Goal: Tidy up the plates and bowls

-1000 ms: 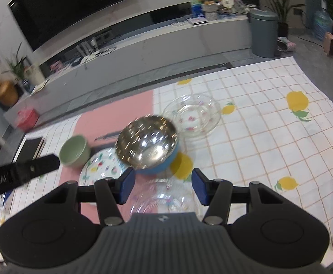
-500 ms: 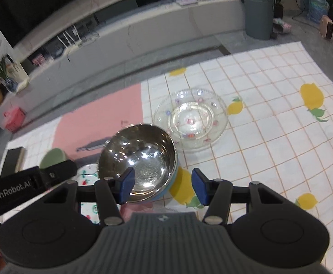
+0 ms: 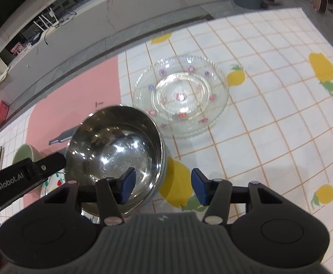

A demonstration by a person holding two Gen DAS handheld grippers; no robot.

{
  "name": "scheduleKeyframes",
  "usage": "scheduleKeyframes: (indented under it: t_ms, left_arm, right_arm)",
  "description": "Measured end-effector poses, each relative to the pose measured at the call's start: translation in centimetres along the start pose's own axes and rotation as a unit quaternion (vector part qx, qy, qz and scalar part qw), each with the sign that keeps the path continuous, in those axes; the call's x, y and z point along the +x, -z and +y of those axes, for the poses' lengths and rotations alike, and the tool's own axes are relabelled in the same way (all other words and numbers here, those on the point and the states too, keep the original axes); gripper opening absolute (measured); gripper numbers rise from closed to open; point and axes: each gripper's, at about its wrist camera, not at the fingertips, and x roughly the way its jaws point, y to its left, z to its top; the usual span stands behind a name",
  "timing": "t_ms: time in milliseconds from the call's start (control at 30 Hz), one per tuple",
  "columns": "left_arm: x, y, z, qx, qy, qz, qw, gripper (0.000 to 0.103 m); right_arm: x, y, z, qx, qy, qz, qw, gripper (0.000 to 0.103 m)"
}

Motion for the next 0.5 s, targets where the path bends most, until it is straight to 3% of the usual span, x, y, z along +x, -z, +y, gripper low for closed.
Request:
scheduleKeyframes:
  t_ms: [233,500]
  left_arm:
    - [1.5,0.0,0.2,0.001,-0.006,0.009,0.9999,0.048]
    - [2.9,0.2,-0.2,0.005,-0.002,0.014,0.9999,0.048]
  right_arm:
    - [1.0,0.3,0.2,0.006,-0.012,0.014,1.000,0.053]
    - [1.9,0.4,0.3,0.002,-0.011,0.021,1.000,0.044]
